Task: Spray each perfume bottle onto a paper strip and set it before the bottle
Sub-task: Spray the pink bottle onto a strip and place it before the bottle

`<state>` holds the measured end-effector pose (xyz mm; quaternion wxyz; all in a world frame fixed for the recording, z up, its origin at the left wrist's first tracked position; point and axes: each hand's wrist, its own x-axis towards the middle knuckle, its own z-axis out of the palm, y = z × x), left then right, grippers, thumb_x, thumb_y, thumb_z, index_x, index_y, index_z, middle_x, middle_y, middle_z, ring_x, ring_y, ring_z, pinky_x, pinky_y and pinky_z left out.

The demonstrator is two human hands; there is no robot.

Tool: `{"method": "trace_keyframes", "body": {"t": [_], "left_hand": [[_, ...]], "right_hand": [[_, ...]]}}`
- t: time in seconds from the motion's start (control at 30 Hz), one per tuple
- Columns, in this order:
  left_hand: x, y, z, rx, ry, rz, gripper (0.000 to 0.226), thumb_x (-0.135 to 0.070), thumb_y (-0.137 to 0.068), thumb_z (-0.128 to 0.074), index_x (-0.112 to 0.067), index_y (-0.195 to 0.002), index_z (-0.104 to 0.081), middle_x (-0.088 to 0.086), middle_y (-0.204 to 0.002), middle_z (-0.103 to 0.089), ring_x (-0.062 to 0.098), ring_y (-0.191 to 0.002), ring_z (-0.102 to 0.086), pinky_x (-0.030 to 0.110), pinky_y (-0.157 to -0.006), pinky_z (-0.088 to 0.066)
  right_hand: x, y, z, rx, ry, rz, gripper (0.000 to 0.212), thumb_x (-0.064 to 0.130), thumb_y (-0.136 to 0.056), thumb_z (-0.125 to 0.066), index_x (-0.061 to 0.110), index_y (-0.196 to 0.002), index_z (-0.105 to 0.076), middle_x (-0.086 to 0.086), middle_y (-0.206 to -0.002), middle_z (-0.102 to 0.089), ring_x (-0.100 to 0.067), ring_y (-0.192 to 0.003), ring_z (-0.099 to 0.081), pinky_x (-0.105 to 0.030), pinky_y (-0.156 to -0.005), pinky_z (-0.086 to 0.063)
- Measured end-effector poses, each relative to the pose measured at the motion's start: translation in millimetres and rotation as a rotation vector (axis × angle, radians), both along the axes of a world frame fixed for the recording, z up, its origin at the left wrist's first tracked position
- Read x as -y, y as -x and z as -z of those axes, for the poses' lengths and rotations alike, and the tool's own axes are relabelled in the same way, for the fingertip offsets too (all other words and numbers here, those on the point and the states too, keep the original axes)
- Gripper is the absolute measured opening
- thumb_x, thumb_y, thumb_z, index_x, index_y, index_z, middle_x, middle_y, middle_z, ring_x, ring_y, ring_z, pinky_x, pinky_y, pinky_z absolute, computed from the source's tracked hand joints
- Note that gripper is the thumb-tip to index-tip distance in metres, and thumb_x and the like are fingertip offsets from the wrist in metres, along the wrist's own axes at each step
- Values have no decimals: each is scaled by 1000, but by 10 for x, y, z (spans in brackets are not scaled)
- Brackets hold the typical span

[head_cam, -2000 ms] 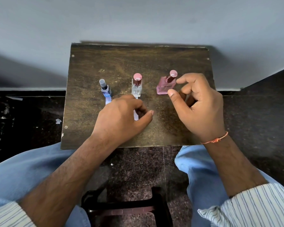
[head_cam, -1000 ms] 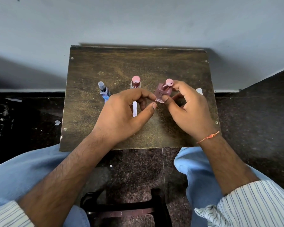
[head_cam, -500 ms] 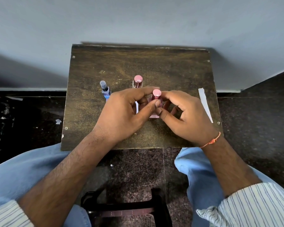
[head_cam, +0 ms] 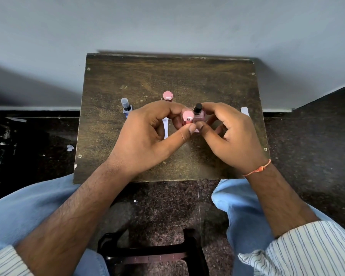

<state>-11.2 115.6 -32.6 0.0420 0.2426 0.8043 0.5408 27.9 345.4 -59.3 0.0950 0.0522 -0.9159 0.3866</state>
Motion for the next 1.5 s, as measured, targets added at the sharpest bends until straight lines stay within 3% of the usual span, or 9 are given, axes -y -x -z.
{"method": "trace_keyframes", "body": {"t": [0.13,0.3,0.57,0.83,0.93,1.07,1.23,1.37,1.5], "left_hand": [[52,-15,40,-40,132,110,25,-13,-91,-87,-8,-115,-81,-24,-92,-69,-29,-70,-55,-8,-68,-34],[106,29,141,-69,330,268,31,-34,-92,-86,-26,-122,-82,-15,-113,-78,-5,-101,-71,23,-93,-59],[134,10,255,-31,501,311,28,-40,-91,-80,-39,-119,-81,-20,-104,-74,2,-93,-72,35,-80,-64],[112,-4,305,-26,549,319,30,-42,-90,-82,-41,-120,-79,-19,-100,-71,4,-90,-70,36,-79,-63],[104,-4,288,-31,556,316,31,-40,-90,-82,-40,-120,-80,-18,-100,-71,4,-90,-70,34,-78,-62],[101,-2,277,-32,571,320,33,-45,-90,-79,-41,-123,-78,-19,-101,-70,4,-90,-70,36,-79,-63],[95,-17,252,-40,529,295,50,-61,-84,-76,-39,-130,-75,-21,-107,-70,2,-96,-70,37,-82,-64],[31,-45,194,-57,411,257,56,-66,-81,-78,-35,-128,-75,-19,-103,-68,2,-92,-71,36,-81,-63],[9,-40,131,-56,317,201,48,-58,-87,-83,-28,-124,-78,-17,-99,-70,-2,-88,-69,17,-78,-55]], "right_hand": [[-49,39,40,14,57,55,33,17,-99,-75,11,-131,-72,2,-120,-76,-15,-99,-73,-34,-81,-60],[-88,39,60,67,53,83,35,21,-100,-71,13,-134,-71,3,-123,-75,-15,-99,-73,-37,-71,-63],[-140,42,27,136,92,62,37,17,-102,-70,16,-139,-68,3,-129,-72,-15,-105,-71,-42,-70,-65],[-288,33,-137,119,136,75,43,1,-96,-74,18,-136,-70,5,-130,-72,-12,-103,-75,-26,-80,-64],[-370,30,-158,89,18,111,34,6,-92,-80,15,-125,-74,2,-123,-74,-10,-97,-72,-7,-84,-50],[-489,24,-169,116,-85,193,31,20,-88,-87,21,-117,-75,4,-117,-73,-13,-89,-70,-6,-81,-45],[-736,-25,-200,276,-205,365,41,42,-81,-92,29,-114,-72,6,-115,-68,-17,-91,-65,-29,-80,-48],[-929,-68,-201,490,-223,479,58,50,-74,-96,27,-120,-68,3,-123,-67,-12,-108,-58,-32,-89,-43],[-1033,-83,-224,637,-97,586,71,51,-69,-99,23,-126,-69,4,-119,-69,-20,-106,-70,-49,-87,-64]]}}
